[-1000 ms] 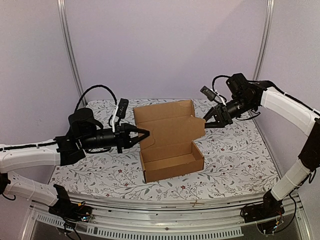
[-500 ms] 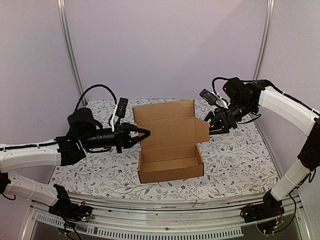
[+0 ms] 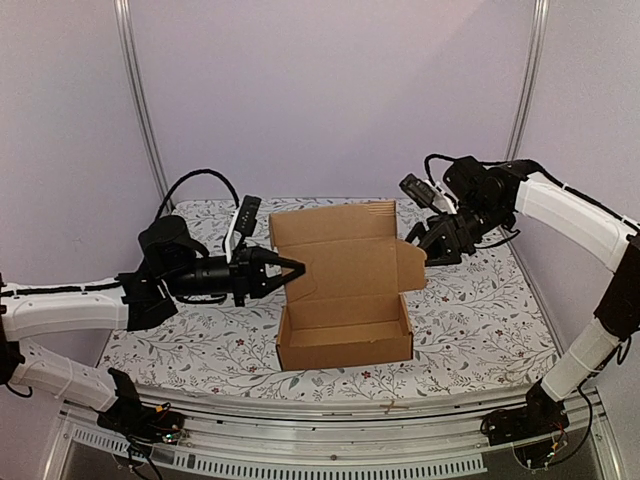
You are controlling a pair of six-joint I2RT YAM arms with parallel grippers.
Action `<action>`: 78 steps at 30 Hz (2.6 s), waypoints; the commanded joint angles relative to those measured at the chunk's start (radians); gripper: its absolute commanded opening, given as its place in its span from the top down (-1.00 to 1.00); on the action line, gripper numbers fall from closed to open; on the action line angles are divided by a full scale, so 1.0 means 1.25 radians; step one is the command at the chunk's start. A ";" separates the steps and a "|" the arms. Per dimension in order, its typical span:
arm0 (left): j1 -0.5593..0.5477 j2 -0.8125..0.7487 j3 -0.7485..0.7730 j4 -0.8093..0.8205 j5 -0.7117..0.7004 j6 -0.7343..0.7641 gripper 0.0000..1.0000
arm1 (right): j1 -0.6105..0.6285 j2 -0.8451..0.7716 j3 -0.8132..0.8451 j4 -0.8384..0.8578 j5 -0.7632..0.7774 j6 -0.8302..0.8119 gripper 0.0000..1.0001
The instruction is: Fold the paper box
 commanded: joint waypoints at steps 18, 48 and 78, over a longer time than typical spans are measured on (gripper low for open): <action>0.018 -0.044 0.005 -0.047 -0.031 0.011 1.00 | -0.002 -0.133 -0.115 0.216 0.002 0.206 -0.21; 0.013 0.045 0.016 0.089 0.106 -0.066 1.00 | 0.064 -0.075 -0.074 0.285 0.060 0.270 0.14; 0.017 -0.138 0.096 -0.647 -0.239 0.232 -0.39 | 0.091 -0.104 -0.128 0.236 0.331 0.154 1.00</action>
